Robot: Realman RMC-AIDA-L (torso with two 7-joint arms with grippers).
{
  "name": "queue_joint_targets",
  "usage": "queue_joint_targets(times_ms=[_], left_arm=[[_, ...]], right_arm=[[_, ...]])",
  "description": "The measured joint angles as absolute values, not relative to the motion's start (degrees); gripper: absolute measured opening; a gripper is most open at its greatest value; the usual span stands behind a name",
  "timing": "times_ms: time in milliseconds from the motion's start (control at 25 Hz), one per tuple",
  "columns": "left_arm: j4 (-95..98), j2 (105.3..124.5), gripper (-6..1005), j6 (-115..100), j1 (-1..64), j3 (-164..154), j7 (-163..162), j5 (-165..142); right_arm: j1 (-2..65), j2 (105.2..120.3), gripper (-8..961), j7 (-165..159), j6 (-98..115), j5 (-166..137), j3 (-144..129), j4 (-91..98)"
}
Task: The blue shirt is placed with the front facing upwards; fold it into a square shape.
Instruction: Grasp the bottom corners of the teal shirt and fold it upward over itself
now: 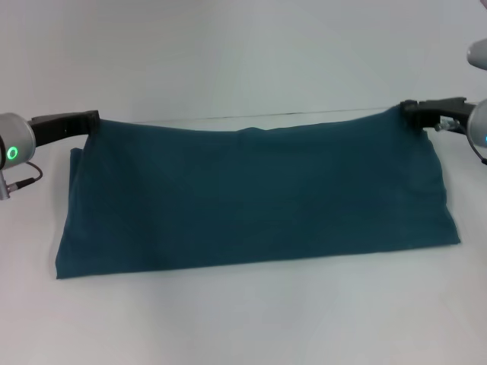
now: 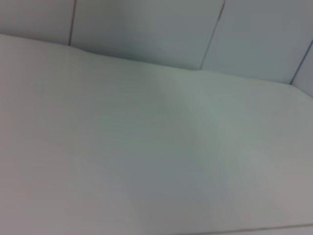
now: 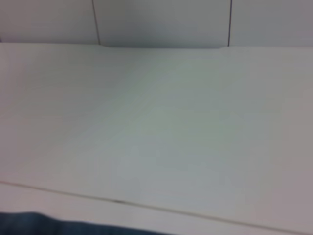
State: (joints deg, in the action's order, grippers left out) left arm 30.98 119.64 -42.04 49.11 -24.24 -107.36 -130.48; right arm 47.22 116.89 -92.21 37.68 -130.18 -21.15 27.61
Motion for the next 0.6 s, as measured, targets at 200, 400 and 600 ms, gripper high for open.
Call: queue_joint_targets(times_ms=[200, 400, 600], left_arm=[[30.8, 119.63, 42, -39.4, 49.5, -24.6, -107.1, -128.9], [29.5, 119.63, 47, -37.7, 49.8, -24.9, -105.1, -126.0], [28.1, 120.18, 52, -35.8, 50.3, -25.2, -103.9, -124.9]], right_arm=[[48.6, 116.71, 6, -92.1, 34.2, -128.1, -23.2, 26.6], [48.7, 116.46, 6, -91.4, 32.8, -126.3, -23.5, 26.0], [48.5, 116.28, 6, -90.9, 31.5, -125.9, -23.7, 25.3]])
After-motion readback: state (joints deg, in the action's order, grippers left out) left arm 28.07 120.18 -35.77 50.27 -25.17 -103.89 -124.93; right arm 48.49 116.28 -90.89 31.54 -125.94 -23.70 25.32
